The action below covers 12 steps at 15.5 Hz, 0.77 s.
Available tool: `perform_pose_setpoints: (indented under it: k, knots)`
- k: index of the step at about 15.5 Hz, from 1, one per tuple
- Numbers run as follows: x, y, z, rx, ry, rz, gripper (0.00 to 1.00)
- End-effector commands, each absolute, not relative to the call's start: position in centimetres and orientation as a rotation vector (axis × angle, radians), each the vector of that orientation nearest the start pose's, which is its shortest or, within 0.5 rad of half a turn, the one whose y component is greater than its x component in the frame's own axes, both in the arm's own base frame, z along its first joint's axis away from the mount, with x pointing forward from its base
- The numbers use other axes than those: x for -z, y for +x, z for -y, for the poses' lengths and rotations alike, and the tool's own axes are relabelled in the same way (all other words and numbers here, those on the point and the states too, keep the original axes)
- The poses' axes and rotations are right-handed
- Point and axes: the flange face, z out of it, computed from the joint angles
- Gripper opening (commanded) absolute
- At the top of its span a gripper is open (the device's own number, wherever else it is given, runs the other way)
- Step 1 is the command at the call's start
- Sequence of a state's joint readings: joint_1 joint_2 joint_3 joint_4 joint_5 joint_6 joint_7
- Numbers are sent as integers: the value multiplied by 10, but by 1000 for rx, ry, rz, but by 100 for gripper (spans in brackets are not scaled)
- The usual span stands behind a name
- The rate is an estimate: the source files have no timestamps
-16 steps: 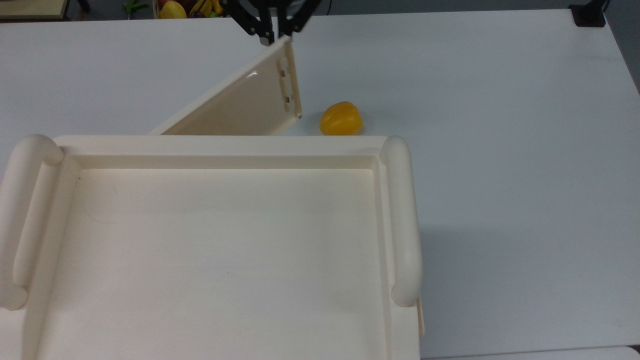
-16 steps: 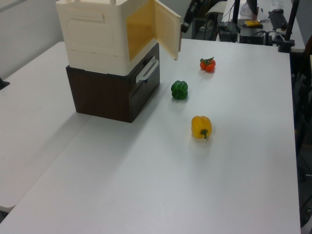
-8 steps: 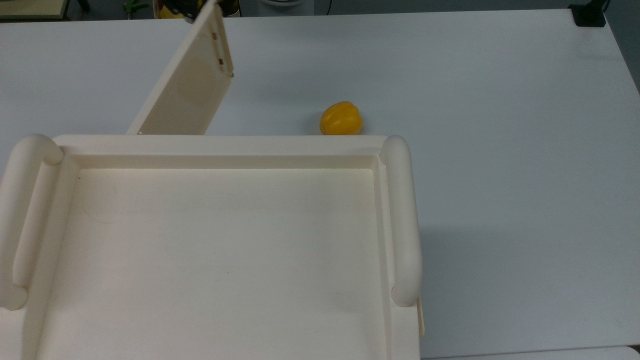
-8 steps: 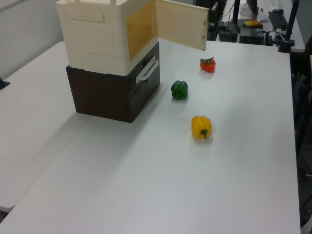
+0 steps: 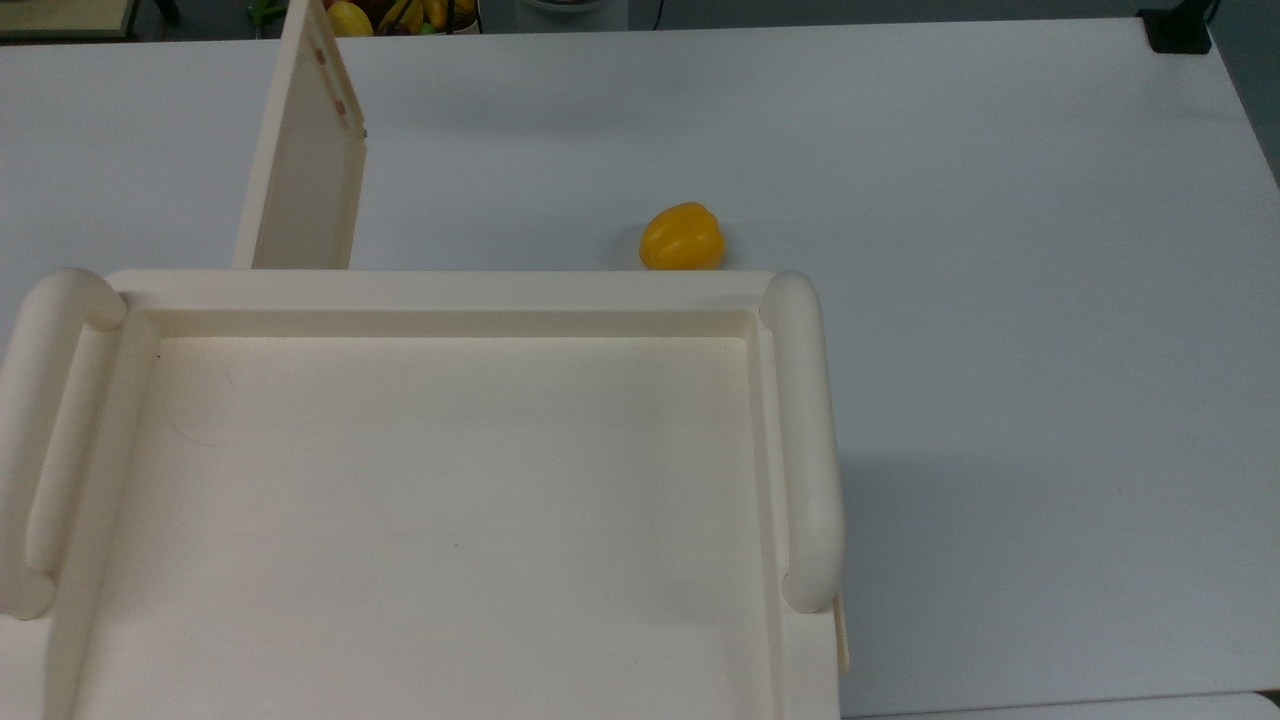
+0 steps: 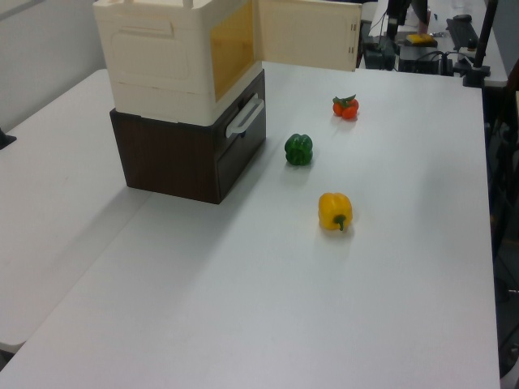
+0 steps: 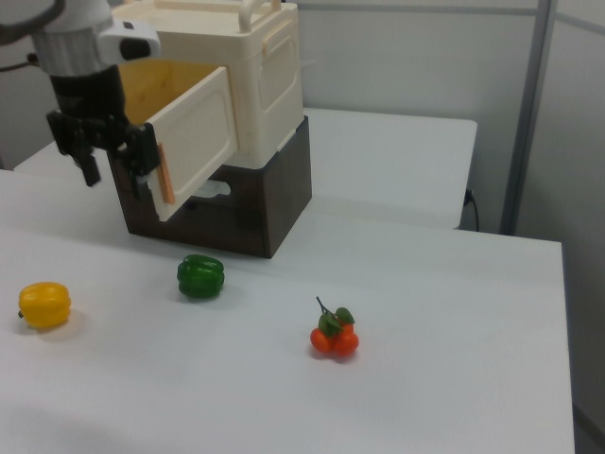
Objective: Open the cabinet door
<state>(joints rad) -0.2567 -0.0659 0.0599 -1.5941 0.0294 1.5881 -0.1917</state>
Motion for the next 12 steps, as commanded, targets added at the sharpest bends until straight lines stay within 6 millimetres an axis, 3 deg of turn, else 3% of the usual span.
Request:
perform_pose_setpoints:
  k: [1,5,8,12]
  knots:
    - [-661,521,67,100,-3117,97,100]
    - [-664,533,14,166,-3041,4,100]
    - [-651,547,-17,217,-3011,43,100]
    - [-626,568,-28,272,-3004,80,100]
